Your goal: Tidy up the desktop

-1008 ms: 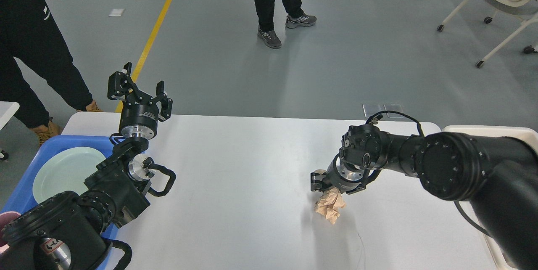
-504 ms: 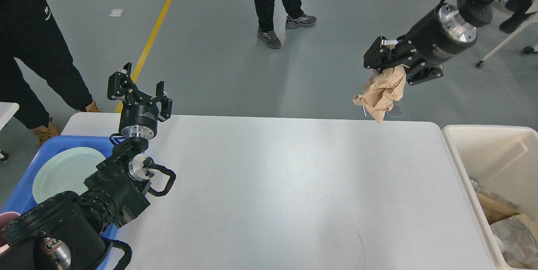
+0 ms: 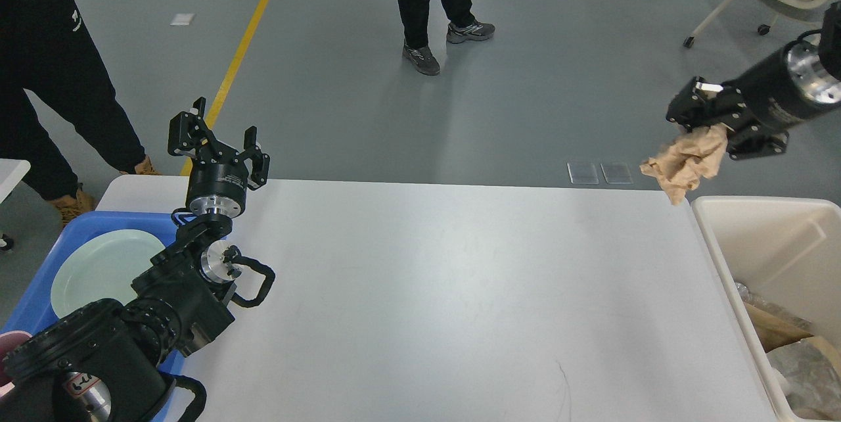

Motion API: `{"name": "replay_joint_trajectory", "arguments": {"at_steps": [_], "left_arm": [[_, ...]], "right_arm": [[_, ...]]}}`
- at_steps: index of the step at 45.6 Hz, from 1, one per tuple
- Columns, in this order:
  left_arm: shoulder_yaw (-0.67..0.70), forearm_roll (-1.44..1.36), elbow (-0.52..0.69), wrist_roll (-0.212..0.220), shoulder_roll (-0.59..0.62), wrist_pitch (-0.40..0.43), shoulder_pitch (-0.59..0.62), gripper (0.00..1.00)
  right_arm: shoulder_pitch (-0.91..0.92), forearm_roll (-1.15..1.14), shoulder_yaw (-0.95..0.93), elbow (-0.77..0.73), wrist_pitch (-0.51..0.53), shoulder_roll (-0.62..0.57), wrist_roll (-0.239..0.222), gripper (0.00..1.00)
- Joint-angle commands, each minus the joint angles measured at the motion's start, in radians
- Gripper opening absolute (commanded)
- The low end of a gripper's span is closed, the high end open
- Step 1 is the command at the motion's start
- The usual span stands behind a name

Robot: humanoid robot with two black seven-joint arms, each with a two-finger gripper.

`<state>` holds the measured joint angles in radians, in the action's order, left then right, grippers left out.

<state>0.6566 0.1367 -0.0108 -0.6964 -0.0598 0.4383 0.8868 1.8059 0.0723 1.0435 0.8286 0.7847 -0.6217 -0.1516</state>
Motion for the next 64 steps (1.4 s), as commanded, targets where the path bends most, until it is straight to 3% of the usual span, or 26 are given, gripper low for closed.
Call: {"name": "replay_joint_trajectory", "arguments": {"at_steps": [1,9,11,15,16,19,24,45,48,59,64], "left_arm": [[0.0,0.0,-0.002,0.0,0.0,-0.001,0.0,0.96],[0.0,0.0,0.0,0.0,0.0,-0.001,0.0,0.96],[0.0,0.0,0.0,0.0,0.0,-0.001,0.0,0.96],[0.0,0.0,0.0,0.0,0.0,0.0,0.0,0.96],[0.0,0.0,0.0,0.0,0.0,-0.001,0.0,0.96],[0.0,0.0,0.0,0.0,0.0,-0.001,0.0,0.96],[0.0,0.0,0.0,0.0,0.0,-0.001,0.0,0.96],[0.0,0.0,0.0,0.0,0.0,0.0,0.0,0.96],[0.0,0.0,0.0,0.0,0.0,-0.001,0.0,0.96],[0.0,0.0,0.0,0.0,0.0,0.0,0.0,0.96],[0.0,0.0,-0.001,0.0,0.0,-0.001,0.0,0.96]], "right_arm": [[-0.16,0.001,-0.005,-0.141,-0.059,-0.055,0.001,0.0],[-0.403,0.003,-0.019,-0.299,-0.225,-0.079,0.001,0.01],[-0.474,0.003,-0.029,-0.347,-0.298,-0.078,0.001,0.2],[-0.62,0.003,-0.088,-0.442,-0.482,-0.066,0.004,0.92],[-0.658,0.003,-0.106,-0.462,-0.517,-0.064,0.004,1.0],[-0.758,0.004,-0.166,-0.497,-0.59,-0.04,0.004,1.0],[-0.861,0.009,-0.252,-0.546,-0.591,-0.013,0.004,1.0],[-0.896,0.02,-0.358,-0.597,-0.616,0.023,0.009,1.0],[-0.893,0.023,-0.494,-0.626,-0.618,0.03,0.012,1.0],[-0.893,0.029,-1.29,-0.628,-0.607,0.042,0.017,1.0],[-0.898,0.029,-1.476,-0.603,-0.605,0.059,0.067,1.0]]}}
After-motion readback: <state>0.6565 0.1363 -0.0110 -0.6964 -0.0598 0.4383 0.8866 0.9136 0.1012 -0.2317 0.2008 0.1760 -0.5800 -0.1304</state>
